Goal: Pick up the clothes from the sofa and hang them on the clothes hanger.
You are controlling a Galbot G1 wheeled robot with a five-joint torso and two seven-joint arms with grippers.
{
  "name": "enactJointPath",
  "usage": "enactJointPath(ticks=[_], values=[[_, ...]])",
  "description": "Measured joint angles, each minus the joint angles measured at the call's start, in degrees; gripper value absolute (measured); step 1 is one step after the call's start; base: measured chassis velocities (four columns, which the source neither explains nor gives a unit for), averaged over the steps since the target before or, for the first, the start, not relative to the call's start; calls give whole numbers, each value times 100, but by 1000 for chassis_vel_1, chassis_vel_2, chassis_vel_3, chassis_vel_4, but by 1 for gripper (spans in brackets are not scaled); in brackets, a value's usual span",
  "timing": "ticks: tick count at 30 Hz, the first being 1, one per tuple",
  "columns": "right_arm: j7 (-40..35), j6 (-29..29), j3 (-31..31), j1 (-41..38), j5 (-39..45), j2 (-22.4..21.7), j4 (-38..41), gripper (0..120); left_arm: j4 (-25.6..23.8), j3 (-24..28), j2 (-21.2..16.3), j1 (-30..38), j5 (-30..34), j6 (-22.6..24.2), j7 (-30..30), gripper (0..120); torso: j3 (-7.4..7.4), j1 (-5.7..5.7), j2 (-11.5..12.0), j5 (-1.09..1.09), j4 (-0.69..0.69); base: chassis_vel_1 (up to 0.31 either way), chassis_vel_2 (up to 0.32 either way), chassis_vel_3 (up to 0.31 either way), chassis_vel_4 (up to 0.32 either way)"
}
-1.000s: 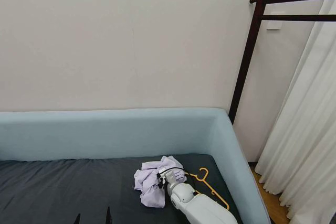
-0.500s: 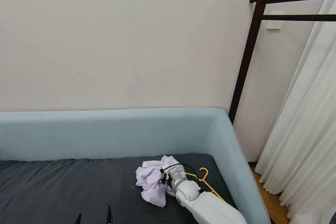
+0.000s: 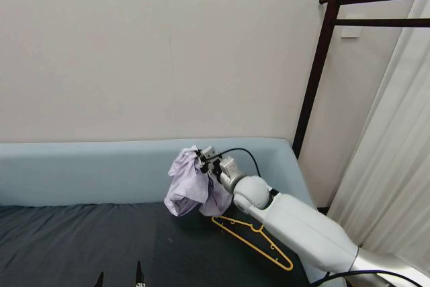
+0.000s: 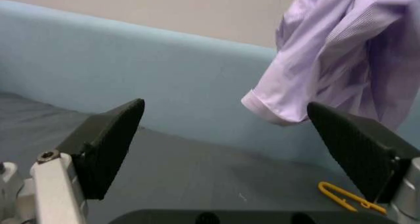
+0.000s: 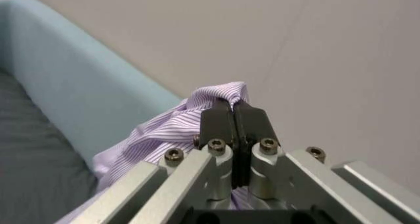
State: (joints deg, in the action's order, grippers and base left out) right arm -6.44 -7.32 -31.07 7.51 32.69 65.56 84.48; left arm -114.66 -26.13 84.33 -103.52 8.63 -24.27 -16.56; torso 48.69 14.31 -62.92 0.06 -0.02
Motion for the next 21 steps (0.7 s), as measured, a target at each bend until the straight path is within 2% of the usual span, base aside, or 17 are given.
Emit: enactJointPath(ticks=[6, 10, 11, 15, 21], values=[[201, 273, -272, -550, 204, 3, 265, 0, -97, -36, 122, -42, 9, 3, -6, 97, 1, 0, 0, 0, 0, 0, 0, 0, 0], [-160, -163, -147, -741, 1091, -61, 994, 0, -150, -63, 167, -108, 9, 3, -15, 97, 0, 0, 0, -1, 3, 0, 0, 0, 0], [-160, -163, -147, -741, 1091, -61, 994, 0, -150, -63, 167, -108, 9, 3, -15, 97, 0, 0, 0, -1, 3, 0, 0, 0, 0], [-630, -629, 100, -619, 1880, -485, 1819, 0, -160, -63, 168, -137, 8, -1, -17, 97, 0, 0, 0, -1, 0, 0, 0, 0, 0], [-1294, -1066, 338, -106, 2436, -975, 2757, 0, -168, -49, 183, -150, 4, -4, -15, 97, 0, 0, 0, 1, -2, 0, 0, 0, 0]])
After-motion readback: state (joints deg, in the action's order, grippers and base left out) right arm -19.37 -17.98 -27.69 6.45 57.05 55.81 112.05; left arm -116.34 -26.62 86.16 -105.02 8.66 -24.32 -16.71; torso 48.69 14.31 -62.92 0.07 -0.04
